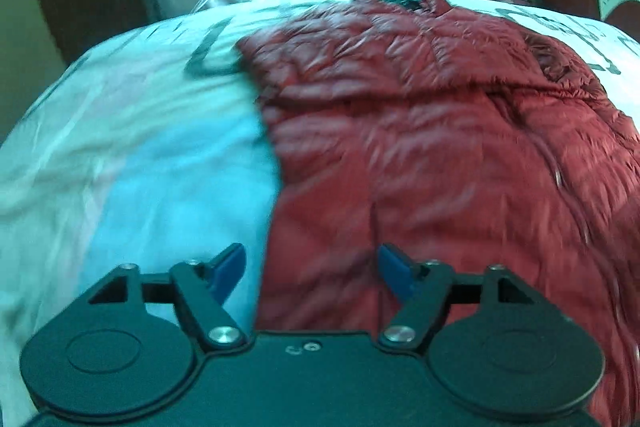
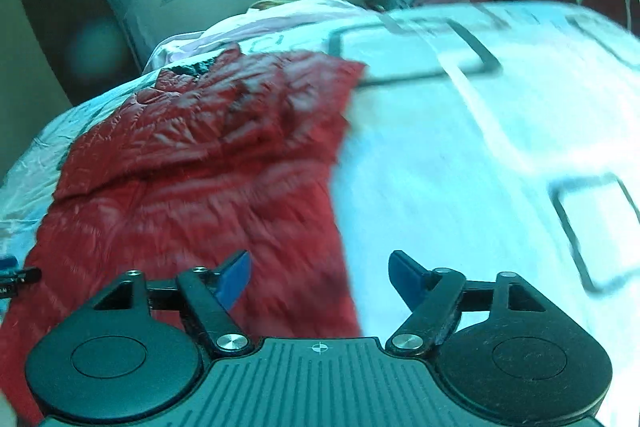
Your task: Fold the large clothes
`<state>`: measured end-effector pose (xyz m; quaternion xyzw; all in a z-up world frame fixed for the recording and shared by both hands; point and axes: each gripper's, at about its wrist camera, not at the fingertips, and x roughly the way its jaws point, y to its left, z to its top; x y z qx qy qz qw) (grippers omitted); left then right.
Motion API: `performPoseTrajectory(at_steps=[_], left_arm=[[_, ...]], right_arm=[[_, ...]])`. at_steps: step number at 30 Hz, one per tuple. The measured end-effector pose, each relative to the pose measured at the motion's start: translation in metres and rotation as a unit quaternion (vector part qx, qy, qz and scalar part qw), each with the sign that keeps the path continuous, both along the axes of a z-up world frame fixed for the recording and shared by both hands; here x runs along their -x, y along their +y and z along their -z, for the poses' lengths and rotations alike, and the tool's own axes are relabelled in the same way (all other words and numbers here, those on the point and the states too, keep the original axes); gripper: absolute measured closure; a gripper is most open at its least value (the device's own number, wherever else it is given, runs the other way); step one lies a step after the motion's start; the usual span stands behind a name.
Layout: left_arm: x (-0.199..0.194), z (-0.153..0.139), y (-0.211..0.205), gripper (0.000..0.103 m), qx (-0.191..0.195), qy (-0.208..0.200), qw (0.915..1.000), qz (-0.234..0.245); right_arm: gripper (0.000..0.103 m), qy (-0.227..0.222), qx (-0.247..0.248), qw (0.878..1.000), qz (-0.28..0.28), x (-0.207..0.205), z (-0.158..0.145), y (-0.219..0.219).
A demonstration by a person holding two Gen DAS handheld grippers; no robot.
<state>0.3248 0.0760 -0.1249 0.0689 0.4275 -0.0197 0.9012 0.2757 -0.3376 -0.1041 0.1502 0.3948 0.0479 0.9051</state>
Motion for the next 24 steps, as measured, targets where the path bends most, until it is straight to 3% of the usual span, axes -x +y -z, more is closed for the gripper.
performPoseTrajectory(at_steps=[4,7,13,17,22,23,24], left_arm=[[0.041,-0.004,0.022,0.032,0.027,0.002,0.999,-0.037],[0.069,-0.005,0.038,0.032,0.084,0.008,0.9951,-0.053],[0.109,0.0,0.047,0.035,0.18,0.023,0.982,-0.053],[0.112,0.003,0.056,0.037,0.235,0.02,0.9697,-0.063],[0.094,0.018,0.073,0.045,0.32,0.032,0.9428,-0.088],[0.091,0.019,0.073,0.049,0.325,0.035,0.941,-0.088],[0.088,0.019,0.071,0.059,0.316,0.036,0.9441,-0.088]], right_arm=[[0.029,0.011,-0.045,0.999,0.009,0.04,0.007,-0.027],[0.04,0.023,-0.076,0.997,0.01,0.064,0.014,-0.041],[0.042,0.047,-0.135,0.99,-0.005,0.097,0.03,-0.054],[0.042,0.047,-0.179,0.982,-0.019,0.101,0.032,-0.055],[0.043,0.055,-0.244,0.968,-0.011,0.085,0.042,-0.058],[0.045,0.057,-0.235,0.97,-0.02,0.082,0.043,-0.054],[0.049,0.056,-0.212,0.975,-0.032,0.079,0.042,-0.047]])
